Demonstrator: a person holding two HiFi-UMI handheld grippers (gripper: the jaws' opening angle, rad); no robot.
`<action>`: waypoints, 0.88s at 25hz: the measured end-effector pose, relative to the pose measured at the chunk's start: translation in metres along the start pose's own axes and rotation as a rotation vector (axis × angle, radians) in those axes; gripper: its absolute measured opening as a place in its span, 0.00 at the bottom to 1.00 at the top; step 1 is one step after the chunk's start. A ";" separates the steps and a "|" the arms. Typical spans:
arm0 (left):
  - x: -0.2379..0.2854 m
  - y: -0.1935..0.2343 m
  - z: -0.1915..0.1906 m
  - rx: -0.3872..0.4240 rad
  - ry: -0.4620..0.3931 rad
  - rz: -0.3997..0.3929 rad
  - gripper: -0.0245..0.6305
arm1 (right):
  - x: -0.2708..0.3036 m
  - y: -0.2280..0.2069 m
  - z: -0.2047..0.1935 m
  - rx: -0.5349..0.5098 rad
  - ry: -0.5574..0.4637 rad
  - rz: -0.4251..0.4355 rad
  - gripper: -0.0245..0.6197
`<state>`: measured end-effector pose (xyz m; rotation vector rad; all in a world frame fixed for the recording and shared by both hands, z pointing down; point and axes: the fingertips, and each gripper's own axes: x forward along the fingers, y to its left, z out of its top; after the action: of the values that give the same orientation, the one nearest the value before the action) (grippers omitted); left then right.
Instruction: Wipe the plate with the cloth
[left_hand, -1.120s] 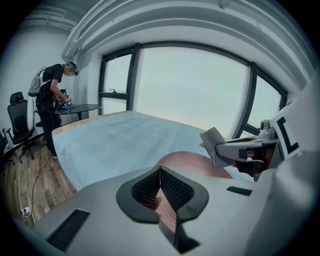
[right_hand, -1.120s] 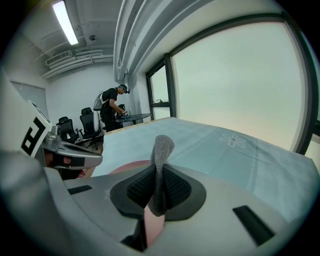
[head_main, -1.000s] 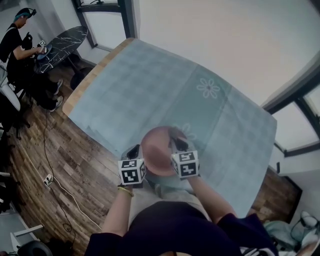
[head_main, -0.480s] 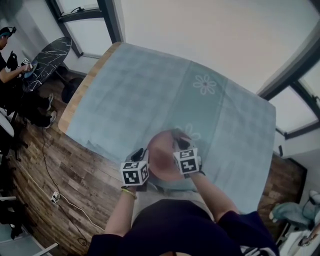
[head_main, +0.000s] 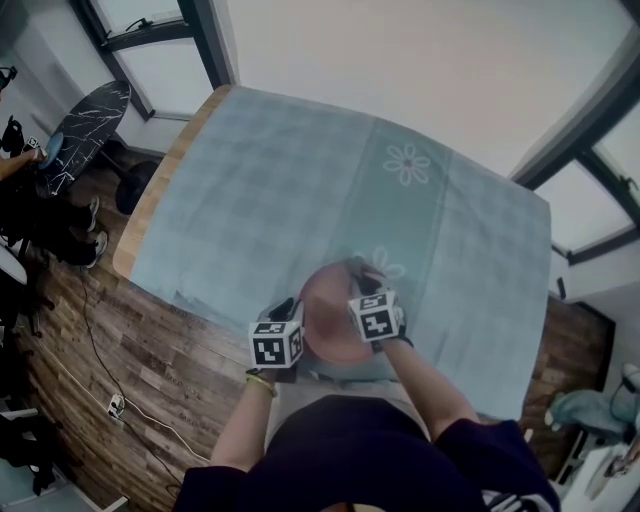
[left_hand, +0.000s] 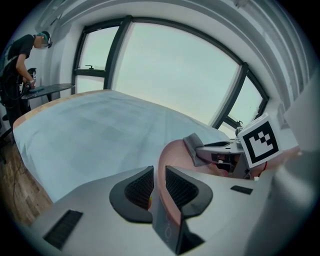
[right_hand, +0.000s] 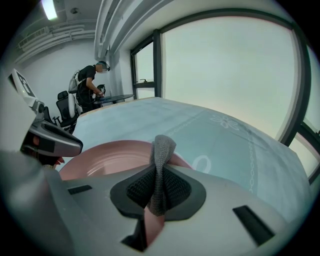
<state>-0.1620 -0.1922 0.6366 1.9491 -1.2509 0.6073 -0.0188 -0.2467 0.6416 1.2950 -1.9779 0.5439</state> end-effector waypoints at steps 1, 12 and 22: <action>0.001 0.000 -0.001 0.004 0.006 -0.003 0.16 | 0.002 0.000 -0.001 0.001 0.006 0.000 0.09; 0.008 0.004 -0.009 0.025 0.041 0.005 0.13 | 0.017 0.011 -0.003 -0.013 0.052 0.020 0.09; 0.009 0.002 -0.009 0.040 0.039 0.006 0.09 | 0.020 0.046 0.001 -0.096 0.064 0.123 0.09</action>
<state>-0.1599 -0.1909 0.6487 1.9580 -1.2289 0.6753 -0.0660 -0.2411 0.6572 1.0899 -2.0142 0.5351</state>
